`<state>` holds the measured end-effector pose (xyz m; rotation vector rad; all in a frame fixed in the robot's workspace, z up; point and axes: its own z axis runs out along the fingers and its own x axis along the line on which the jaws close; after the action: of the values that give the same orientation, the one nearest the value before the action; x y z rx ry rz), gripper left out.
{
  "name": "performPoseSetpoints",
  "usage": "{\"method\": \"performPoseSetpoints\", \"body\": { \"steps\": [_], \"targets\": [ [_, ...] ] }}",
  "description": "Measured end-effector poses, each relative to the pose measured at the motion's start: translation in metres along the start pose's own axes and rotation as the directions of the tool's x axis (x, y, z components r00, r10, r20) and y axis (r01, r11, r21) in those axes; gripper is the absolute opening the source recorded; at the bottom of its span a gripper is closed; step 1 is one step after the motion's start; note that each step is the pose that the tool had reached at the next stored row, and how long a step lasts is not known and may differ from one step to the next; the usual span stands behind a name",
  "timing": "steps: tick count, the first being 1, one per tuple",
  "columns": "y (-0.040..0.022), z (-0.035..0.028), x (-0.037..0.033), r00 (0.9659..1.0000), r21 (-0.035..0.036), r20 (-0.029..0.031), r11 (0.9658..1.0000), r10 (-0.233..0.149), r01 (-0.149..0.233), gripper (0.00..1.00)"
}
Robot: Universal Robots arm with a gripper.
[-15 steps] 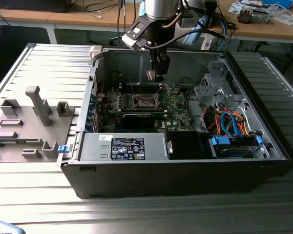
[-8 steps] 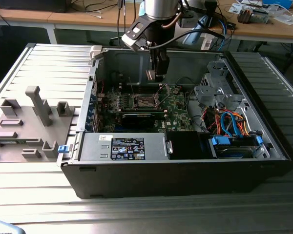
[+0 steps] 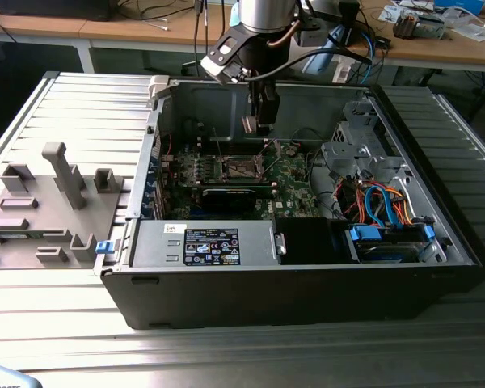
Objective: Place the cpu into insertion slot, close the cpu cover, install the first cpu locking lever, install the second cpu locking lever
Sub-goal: 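Place the cpu into insertion slot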
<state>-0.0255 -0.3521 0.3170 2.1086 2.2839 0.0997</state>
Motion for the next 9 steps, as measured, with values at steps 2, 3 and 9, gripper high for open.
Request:
{"method": "performPoseSetpoints", "body": {
  "steps": [2,3,9],
  "targets": [
    [0.0,0.0,0.0,1.0,-0.0001,0.0005,1.0,0.006,-0.006,0.55],
    [0.0,0.0001,0.0,0.9999,-0.0002,0.0008,0.9999,0.011,-0.011,0.55],
    [0.0,0.0003,0.0,0.9996,-0.0006,0.002,0.9996,0.028,-0.028,0.55]
  ]
}}
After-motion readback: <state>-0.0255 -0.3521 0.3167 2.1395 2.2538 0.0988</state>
